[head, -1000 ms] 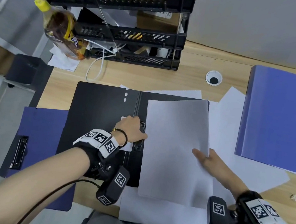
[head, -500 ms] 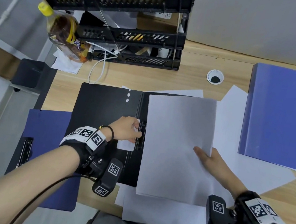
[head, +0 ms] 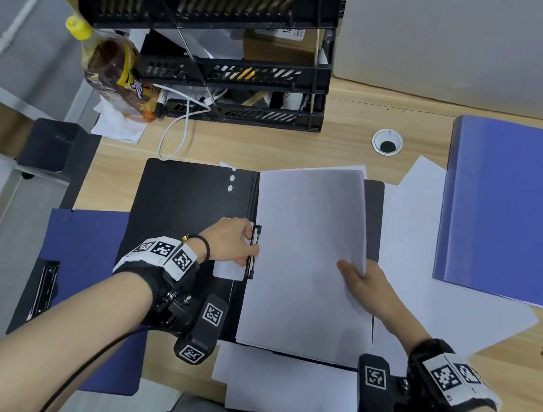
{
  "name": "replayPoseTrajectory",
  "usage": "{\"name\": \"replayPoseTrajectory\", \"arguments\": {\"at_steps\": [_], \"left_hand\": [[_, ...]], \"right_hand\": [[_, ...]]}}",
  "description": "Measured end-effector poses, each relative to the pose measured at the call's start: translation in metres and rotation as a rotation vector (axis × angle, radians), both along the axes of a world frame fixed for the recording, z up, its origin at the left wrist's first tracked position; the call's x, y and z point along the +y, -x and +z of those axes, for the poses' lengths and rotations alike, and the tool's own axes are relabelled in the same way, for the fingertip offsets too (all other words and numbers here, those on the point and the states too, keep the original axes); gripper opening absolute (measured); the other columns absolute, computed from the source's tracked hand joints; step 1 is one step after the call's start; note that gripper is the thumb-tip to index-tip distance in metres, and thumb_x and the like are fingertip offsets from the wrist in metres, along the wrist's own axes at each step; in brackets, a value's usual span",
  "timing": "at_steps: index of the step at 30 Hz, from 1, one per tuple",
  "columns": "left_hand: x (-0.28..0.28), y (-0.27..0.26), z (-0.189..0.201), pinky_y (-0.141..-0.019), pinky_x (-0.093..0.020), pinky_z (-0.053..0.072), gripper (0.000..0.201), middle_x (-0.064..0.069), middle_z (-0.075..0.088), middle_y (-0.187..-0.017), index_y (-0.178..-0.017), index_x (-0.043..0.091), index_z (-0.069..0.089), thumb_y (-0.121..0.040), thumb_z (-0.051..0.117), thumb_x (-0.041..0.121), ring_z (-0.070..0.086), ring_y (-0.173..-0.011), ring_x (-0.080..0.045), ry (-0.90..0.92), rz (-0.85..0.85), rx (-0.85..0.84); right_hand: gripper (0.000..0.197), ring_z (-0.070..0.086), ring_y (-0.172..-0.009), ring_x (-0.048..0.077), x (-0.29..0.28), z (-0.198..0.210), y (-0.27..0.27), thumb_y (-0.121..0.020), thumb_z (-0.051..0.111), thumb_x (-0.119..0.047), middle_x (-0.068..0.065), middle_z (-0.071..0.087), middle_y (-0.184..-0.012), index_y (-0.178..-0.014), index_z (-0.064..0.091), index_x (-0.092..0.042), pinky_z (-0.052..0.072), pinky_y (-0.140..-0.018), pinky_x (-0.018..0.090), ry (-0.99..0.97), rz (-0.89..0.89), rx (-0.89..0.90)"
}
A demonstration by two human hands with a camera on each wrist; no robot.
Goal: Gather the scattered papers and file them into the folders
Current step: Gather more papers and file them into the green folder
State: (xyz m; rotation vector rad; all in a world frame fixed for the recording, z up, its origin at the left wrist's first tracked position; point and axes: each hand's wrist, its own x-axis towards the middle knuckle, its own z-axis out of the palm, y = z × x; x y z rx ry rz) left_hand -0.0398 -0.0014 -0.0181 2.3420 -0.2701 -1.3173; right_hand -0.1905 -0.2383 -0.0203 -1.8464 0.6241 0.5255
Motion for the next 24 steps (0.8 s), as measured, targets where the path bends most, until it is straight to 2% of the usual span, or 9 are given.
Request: {"name": "replayPoseTrajectory", "arguments": {"at_steps": [2, 5, 8, 12, 16, 18, 20, 22, 24], "left_hand": [[-0.002, 0.000, 0.000, -0.079, -0.028, 0.057, 0.021, -0.005, 0.071, -0.089, -0.093, 0.015, 0.050, -0.085, 0.064, 0.028, 0.073, -0.067, -0.011, -0.020, 0.001, -0.009], [-0.005, 0.005, -0.004, -0.078, -0.033, 0.058, 0.032, -0.005, 0.070, -0.091, -0.098, 0.009, 0.054, -0.079, 0.067, 0.032, 0.073, -0.065, -0.013, -0.069, 0.018, -0.085], [-0.008, 0.008, -0.005, -0.074, -0.033, 0.058, 0.036, -0.004, 0.071, -0.087, -0.097, 0.007, 0.055, -0.076, 0.069, 0.034, 0.072, -0.062, -0.012, -0.101, 0.028, -0.156], [-0.008, 0.006, -0.006, -0.076, -0.033, 0.057, 0.037, -0.005, 0.074, -0.080, -0.098, 0.007, 0.055, -0.076, 0.069, 0.034, 0.072, -0.062, -0.012, -0.102, 0.026, -0.143], [-0.010, 0.004, -0.007, -0.077, -0.035, 0.058, 0.036, -0.005, 0.072, -0.081, -0.095, 0.008, 0.055, -0.077, 0.069, 0.035, 0.072, -0.064, -0.014, -0.128, 0.000, -0.146], [-0.013, 0.006, -0.007, -0.075, -0.036, 0.057, 0.035, -0.009, 0.071, -0.086, -0.089, 0.010, 0.052, -0.076, 0.069, 0.038, 0.072, -0.075, -0.020, -0.155, -0.038, -0.166], [-0.015, 0.009, -0.008, -0.072, -0.034, 0.052, 0.036, -0.012, 0.068, -0.092, -0.086, 0.012, 0.047, -0.076, 0.066, 0.041, 0.065, -0.090, -0.027, -0.201, -0.098, -0.222], [-0.012, 0.012, -0.012, -0.074, -0.034, 0.049, 0.037, -0.010, 0.067, -0.094, -0.088, 0.013, 0.047, -0.078, 0.065, 0.044, 0.063, -0.094, -0.026, -0.201, -0.097, -0.236], [-0.005, 0.013, -0.011, -0.083, -0.035, 0.051, 0.037, -0.005, 0.067, -0.093, -0.097, 0.017, 0.050, -0.081, 0.065, 0.047, 0.066, -0.091, -0.023, -0.144, -0.041, -0.178]], "right_hand": [[0.039, 0.043, -0.060, 0.002, 0.001, 0.002, -0.001, -0.103, 0.044, -0.020, -0.013, 0.045, -0.066, -0.066, 0.039, -0.032, 0.037, -0.052, 0.008, 0.024, 0.008, -0.005], [0.040, 0.044, -0.059, 0.004, 0.001, 0.003, 0.001, -0.103, 0.044, -0.021, -0.009, 0.046, -0.065, -0.064, 0.040, -0.027, 0.033, -0.052, 0.013, 0.054, 0.009, 0.014], [0.040, 0.045, -0.059, 0.006, 0.004, 0.001, 0.002, -0.103, 0.045, -0.020, -0.007, 0.047, -0.064, -0.063, 0.040, -0.025, 0.034, -0.056, 0.020, 0.055, 0.012, 0.023], [0.026, 0.049, -0.064, 0.005, 0.005, 0.001, 0.002, -0.102, 0.046, -0.022, -0.008, 0.052, -0.070, -0.078, 0.053, -0.018, 0.036, -0.055, 0.016, 0.024, -0.013, 0.036], [0.021, 0.054, -0.078, 0.020, 0.006, 0.001, 0.002, -0.103, 0.045, -0.024, -0.002, 0.057, -0.080, -0.085, 0.055, -0.016, 0.040, -0.066, 0.024, 0.011, -0.030, 0.051], [0.021, 0.055, -0.083, 0.023, 0.009, 0.001, 0.001, -0.102, 0.045, -0.023, -0.002, 0.058, -0.082, -0.083, 0.054, -0.021, 0.040, -0.068, 0.027, 0.023, -0.029, 0.055], [0.011, 0.058, -0.091, 0.021, 0.008, 0.001, 0.005, -0.101, 0.047, -0.023, -0.003, 0.062, -0.095, -0.100, 0.058, -0.022, 0.042, -0.075, 0.027, 0.024, -0.039, 0.055], [0.026, 0.060, -0.100, 0.018, -0.004, 0.003, 0.017, -0.099, 0.053, -0.030, -0.007, 0.062, -0.110, -0.124, 0.053, -0.024, 0.045, -0.080, 0.026, 0.032, -0.075, 0.032], [0.036, 0.062, -0.099, 0.022, -0.017, 0.005, 0.032, -0.095, 0.059, -0.033, -0.003, 0.063, -0.108, -0.128, 0.049, -0.023, 0.051, -0.082, 0.031, 0.043, -0.186, 0.026]]}}
